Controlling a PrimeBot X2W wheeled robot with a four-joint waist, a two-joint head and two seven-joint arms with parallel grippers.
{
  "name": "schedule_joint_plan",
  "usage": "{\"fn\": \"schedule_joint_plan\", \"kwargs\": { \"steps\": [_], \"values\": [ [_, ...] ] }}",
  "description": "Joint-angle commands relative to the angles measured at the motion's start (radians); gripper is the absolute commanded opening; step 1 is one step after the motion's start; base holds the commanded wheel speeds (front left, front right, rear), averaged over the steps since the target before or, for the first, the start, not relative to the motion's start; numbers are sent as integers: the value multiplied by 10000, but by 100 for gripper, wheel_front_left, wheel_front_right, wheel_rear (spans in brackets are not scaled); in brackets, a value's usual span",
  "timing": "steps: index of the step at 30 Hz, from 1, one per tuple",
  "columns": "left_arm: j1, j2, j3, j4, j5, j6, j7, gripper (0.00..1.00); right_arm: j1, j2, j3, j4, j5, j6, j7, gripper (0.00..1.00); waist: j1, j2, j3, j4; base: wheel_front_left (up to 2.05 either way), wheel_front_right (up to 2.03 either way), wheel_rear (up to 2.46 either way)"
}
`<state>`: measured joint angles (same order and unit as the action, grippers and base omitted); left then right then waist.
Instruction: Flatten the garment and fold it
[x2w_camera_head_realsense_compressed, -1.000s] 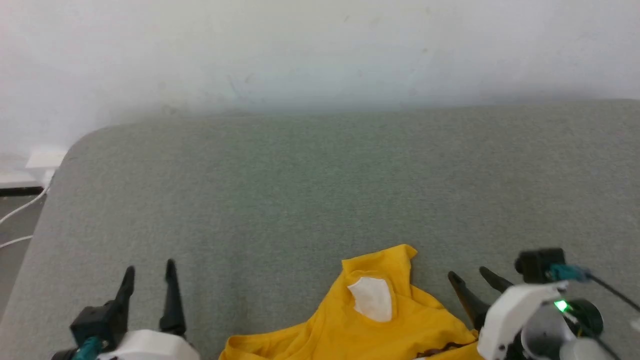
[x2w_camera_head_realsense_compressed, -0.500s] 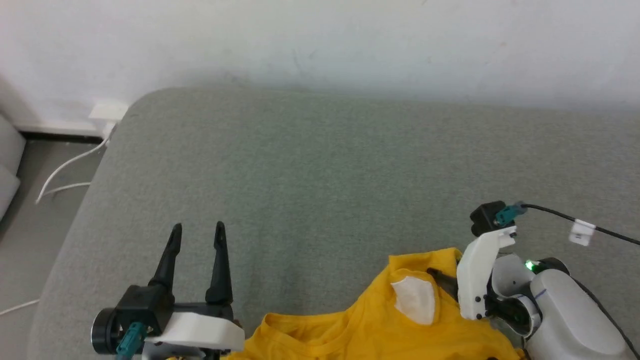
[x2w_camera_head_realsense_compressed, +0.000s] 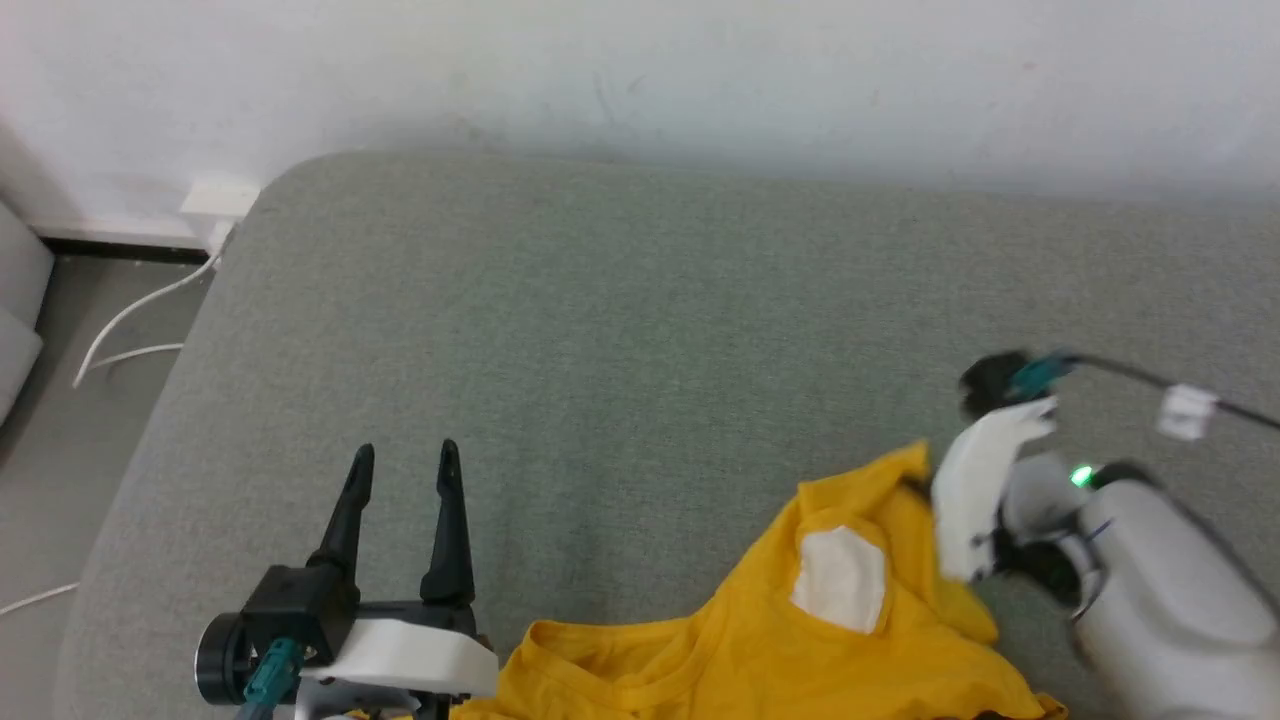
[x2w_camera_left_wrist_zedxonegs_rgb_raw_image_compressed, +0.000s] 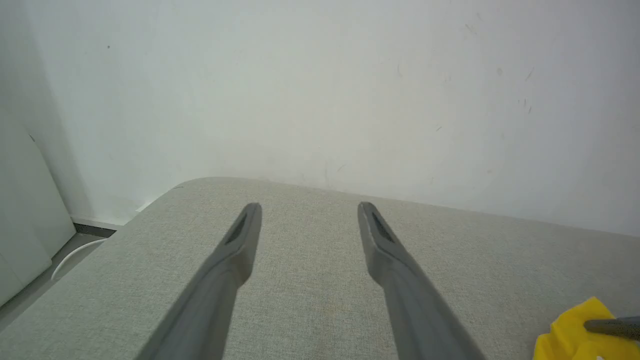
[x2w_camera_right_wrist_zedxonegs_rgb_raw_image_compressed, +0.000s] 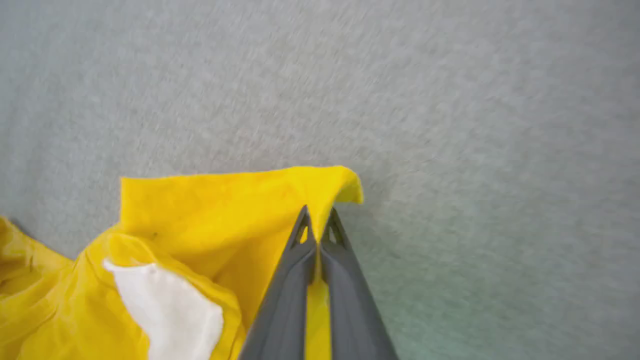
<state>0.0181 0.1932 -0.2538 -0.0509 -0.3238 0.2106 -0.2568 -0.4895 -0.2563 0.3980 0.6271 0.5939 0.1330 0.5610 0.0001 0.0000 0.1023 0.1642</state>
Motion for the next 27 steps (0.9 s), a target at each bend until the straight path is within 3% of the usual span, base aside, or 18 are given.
{"fn": "schedule_joint_plan", "kwargs": {
  "steps": [1,7,13,19,20,21,27],
  "values": [
    [-8,-1,17,21,76,-74,-43,100,-298,-231,-197,-43,-122,-23,-275,0,-1,0,-90,-146,0,0,0],
    [52,24,-15,51,119,-105,-45,100,-582,-1275,-2180,74,-604,-23,-1088,0,-1,0,-233,-557,0,0,0],
    [134,16,-74,112,110,-120,-46,100,661,-1967,-4627,840,-1374,-23,-1085,0,-1,0,-269,-828,0,0,0],
    [156,77,-58,251,81,-105,-8,100,2140,-1357,-5995,1463,-1756,-23,-2006,0,-1,0,-191,-1103,0,0,0],
    [154,92,-65,292,79,-103,17,100,2241,-1208,-6089,1505,-1815,-23,-2229,29,-1,0,-181,-1146,0,0,0],
    [152,106,-68,335,74,-101,36,100,2292,-1095,-6143,1481,-1894,-23,-2530,99,-1,0,-188,-1185,0,0,0],
    [250,217,-42,588,-13,-93,168,100,2591,-635,-6578,794,-2457,-23,-5111,100,-1,0,-466,-1316,0,0,0]
  ]
}}
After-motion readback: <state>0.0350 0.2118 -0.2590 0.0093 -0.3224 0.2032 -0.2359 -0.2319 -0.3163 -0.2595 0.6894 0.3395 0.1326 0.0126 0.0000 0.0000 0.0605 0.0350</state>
